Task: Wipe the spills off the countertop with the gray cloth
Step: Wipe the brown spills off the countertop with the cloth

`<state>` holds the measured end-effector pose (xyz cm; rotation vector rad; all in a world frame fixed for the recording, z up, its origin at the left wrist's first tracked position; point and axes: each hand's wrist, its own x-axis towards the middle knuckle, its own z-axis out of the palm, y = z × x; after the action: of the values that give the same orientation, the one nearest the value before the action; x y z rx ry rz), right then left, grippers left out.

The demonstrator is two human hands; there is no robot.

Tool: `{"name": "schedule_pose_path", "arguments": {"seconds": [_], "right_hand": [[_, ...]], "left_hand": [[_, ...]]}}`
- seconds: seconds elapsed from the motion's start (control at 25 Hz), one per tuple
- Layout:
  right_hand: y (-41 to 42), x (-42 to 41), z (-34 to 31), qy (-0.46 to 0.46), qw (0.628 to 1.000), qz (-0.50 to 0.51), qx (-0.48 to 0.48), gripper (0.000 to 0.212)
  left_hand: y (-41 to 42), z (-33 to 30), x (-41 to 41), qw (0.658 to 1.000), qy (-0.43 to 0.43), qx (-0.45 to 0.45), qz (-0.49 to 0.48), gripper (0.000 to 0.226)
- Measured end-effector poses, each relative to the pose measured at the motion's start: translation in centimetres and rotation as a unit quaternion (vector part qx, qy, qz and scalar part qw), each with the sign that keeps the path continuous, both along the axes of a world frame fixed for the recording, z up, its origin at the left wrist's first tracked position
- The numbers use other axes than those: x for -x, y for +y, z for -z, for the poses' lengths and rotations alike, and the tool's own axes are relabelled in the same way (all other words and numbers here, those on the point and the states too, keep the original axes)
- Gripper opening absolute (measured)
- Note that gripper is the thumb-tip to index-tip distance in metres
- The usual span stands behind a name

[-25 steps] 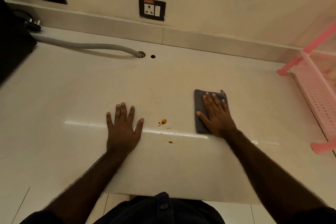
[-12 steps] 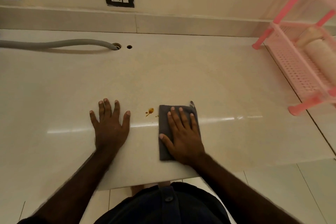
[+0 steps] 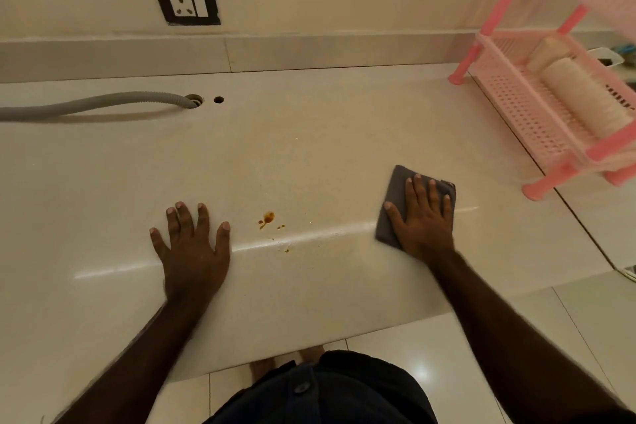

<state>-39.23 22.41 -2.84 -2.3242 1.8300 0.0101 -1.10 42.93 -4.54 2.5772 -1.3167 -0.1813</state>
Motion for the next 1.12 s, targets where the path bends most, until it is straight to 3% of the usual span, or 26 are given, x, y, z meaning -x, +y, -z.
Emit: {"name": "schedule_pose_path", "arguments": {"seconds": [0.12,0.28,0.44,0.64,0.84,1.12], "right_hand": [[-3.9,-4.7,-0.1,-0.003,1.0,0.006,0.006,0.096],[-5.1,-12.3,0.0,-0.001,0.994,-0.11,0.0,0.095],[-0.1,-14.2,0.1,-0.015,0.971,-0.24,-0.016,0.092],[9.5,-10.2,-0.4,-0.019,0.953,-0.301,-0.034,0.088],[12.4,-14.6,0.7,-0.041,0.951,-0.304,-0.029,0.084],[-1.8,-19.7,1.1,-0.044,0.978,-0.199,0.039,0.08]], "left_hand": [[-0.1,-0.2,0.1,1.0,-0.005,-0.015,-0.006,0.078],[-0.2,-0.3,0.2,1.0,-0.012,-0.019,-0.013,0.076],[-0.3,-0.1,0.3,1.0,-0.015,-0.015,-0.016,0.074],[-0.3,0.1,0.2,1.0,-0.005,0.003,-0.022,0.074],[-0.3,-0.1,0.2,0.999,0.013,0.002,-0.033,0.076],[-0.3,-0.3,0.5,0.999,0.015,0.011,-0.04,0.072]]}}
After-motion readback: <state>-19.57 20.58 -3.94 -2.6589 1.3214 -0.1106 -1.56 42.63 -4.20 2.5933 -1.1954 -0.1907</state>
